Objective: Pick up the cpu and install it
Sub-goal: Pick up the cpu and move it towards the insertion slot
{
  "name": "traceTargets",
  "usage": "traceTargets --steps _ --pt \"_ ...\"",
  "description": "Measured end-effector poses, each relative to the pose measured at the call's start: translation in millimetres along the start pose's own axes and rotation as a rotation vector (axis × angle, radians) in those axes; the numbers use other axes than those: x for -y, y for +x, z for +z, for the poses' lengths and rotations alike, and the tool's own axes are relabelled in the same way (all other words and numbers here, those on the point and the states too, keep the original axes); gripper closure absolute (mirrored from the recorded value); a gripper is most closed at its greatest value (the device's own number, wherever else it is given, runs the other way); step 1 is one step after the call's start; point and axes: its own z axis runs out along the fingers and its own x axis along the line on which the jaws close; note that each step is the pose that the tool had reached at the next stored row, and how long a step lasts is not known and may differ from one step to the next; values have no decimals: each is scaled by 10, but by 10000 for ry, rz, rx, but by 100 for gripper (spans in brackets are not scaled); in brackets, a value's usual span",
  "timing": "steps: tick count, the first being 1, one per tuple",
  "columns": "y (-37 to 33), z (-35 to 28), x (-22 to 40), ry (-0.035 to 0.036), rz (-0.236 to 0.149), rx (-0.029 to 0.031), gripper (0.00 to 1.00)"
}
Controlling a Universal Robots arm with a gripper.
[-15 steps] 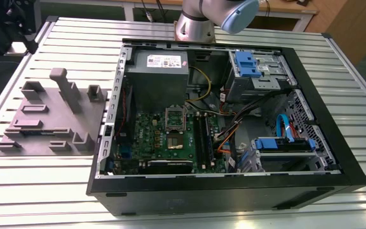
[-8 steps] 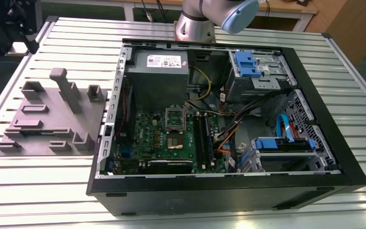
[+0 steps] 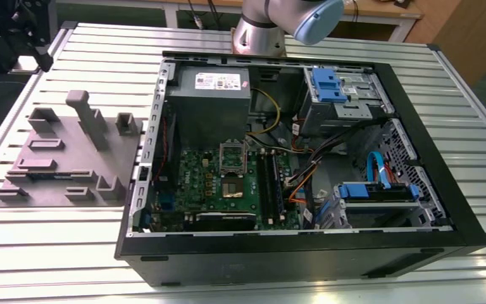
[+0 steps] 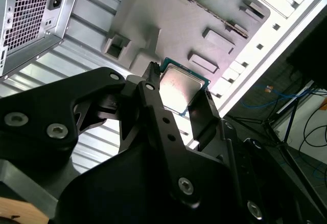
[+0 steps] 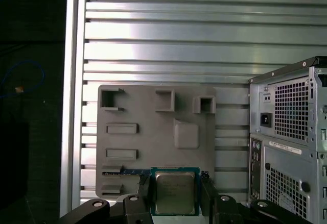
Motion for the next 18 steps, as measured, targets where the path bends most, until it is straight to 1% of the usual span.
traceTargets --steps 12,18 --pt "-36 1 0 -1 0 1 53" --pt "-70 1 0 -1 0 0 53"
